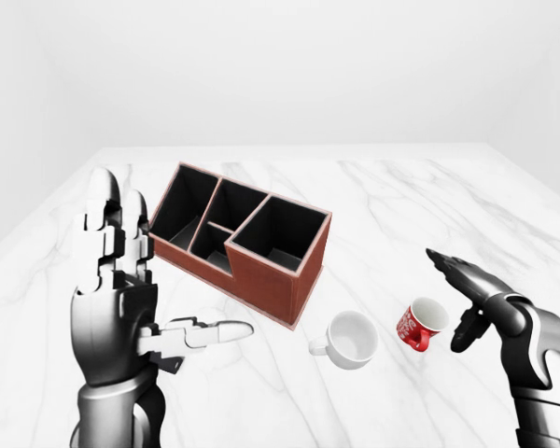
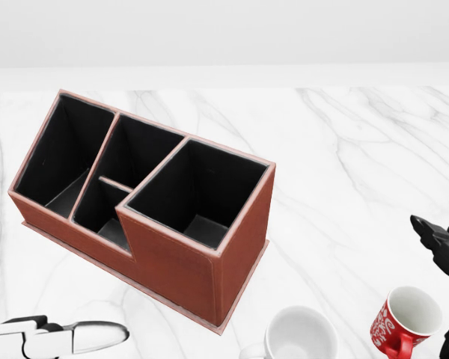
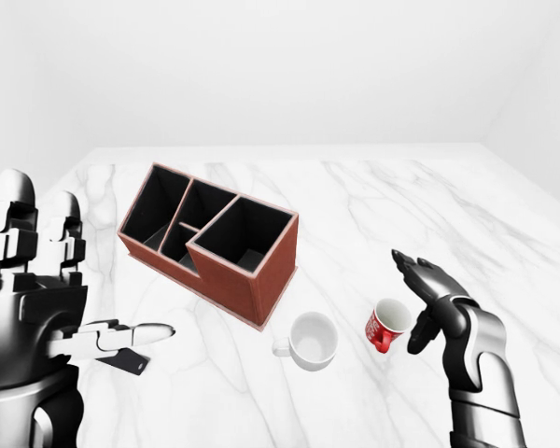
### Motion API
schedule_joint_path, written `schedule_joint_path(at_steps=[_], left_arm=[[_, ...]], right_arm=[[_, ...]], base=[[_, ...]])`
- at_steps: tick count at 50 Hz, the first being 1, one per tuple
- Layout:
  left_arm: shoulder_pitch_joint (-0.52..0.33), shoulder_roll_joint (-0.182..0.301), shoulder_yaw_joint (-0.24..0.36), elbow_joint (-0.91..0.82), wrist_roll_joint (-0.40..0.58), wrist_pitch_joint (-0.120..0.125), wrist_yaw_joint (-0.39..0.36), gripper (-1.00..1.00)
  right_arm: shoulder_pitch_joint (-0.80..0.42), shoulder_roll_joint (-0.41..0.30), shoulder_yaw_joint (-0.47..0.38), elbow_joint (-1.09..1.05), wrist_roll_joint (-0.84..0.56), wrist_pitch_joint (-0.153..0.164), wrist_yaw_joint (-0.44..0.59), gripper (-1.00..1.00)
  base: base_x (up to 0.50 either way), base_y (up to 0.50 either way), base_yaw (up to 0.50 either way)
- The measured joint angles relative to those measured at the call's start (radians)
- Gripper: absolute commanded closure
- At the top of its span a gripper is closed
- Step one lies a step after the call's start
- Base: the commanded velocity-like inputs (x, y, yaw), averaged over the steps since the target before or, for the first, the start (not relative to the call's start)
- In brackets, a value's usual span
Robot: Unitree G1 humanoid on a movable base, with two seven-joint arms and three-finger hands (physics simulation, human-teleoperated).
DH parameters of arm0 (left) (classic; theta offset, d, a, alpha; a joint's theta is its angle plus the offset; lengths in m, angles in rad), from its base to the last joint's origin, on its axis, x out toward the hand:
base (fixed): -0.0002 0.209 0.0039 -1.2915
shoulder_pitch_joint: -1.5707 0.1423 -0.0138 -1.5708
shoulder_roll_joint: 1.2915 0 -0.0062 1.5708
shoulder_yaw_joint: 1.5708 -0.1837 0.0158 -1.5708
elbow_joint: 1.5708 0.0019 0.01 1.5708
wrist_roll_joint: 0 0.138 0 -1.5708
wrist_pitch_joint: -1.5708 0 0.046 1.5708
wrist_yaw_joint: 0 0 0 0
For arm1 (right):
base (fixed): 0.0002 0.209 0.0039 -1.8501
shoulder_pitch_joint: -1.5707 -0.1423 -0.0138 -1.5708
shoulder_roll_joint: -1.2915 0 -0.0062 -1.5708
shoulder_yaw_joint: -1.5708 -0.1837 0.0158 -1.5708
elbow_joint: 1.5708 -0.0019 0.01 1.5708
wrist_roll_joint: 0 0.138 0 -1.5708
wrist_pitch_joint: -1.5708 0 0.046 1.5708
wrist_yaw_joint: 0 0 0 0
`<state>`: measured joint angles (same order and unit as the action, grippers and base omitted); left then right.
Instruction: Pick up the red mug and place it to the right of the caddy.
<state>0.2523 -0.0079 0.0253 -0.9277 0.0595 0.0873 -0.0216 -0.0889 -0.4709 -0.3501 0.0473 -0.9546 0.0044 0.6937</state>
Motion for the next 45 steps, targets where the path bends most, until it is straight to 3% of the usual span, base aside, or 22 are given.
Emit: schedule_joint_path(at_steps=[45], left_arm=[[0.006,0.0,-0.007,-0.002,0.004,0.0,0.002,-1.0]], right_arm=[[0.009,0.036,0.061,0.042,-0.101,-0.045,-0.053,-1.0]], base=[[0.0,0.0,0.0]])
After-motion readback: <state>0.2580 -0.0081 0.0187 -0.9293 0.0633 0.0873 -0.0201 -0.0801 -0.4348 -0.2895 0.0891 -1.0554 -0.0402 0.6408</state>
